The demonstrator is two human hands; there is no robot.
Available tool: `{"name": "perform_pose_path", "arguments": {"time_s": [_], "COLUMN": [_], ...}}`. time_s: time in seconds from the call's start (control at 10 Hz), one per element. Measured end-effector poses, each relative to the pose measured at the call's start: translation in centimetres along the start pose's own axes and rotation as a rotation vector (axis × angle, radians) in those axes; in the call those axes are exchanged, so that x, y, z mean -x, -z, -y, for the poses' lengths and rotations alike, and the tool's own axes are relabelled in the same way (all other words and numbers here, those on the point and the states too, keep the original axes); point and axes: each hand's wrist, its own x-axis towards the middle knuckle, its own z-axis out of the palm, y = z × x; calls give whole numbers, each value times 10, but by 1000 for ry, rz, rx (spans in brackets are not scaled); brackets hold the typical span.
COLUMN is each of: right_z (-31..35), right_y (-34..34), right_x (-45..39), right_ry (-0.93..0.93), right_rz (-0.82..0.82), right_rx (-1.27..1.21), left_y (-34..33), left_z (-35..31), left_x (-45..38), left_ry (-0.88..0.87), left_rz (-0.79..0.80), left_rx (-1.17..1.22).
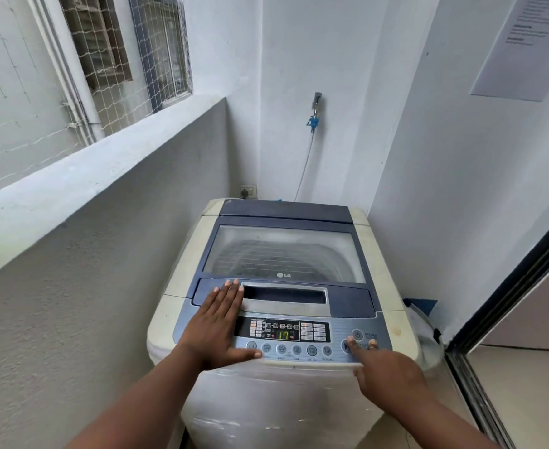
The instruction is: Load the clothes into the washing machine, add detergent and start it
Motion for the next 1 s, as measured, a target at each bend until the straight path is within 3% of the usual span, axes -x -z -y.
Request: {"name": "perform_pose_path", "arguments": {"time_s": [0.2, 0.3, 0.4, 1.0], "right_z": [-11, -19, -24, -24], "right_y": [17, 10, -2, -25], "right_x": [-17, -29, -36, -34], "right_ry": [58, 90, 111, 63], "right_rz": [-171, -159, -73, -58], "right_rx": [-97, -185, -121, -187], "left_y": [2, -1, -5, -16], "left_z": [-17, -15, -4, 6], "left_x": [-12, -9, 0, 7], "left_ry": [-3, -52, -70, -3], "left_rz": [-28, -16, 16, 17], "left_rx": [38, 23, 4, 16]}}
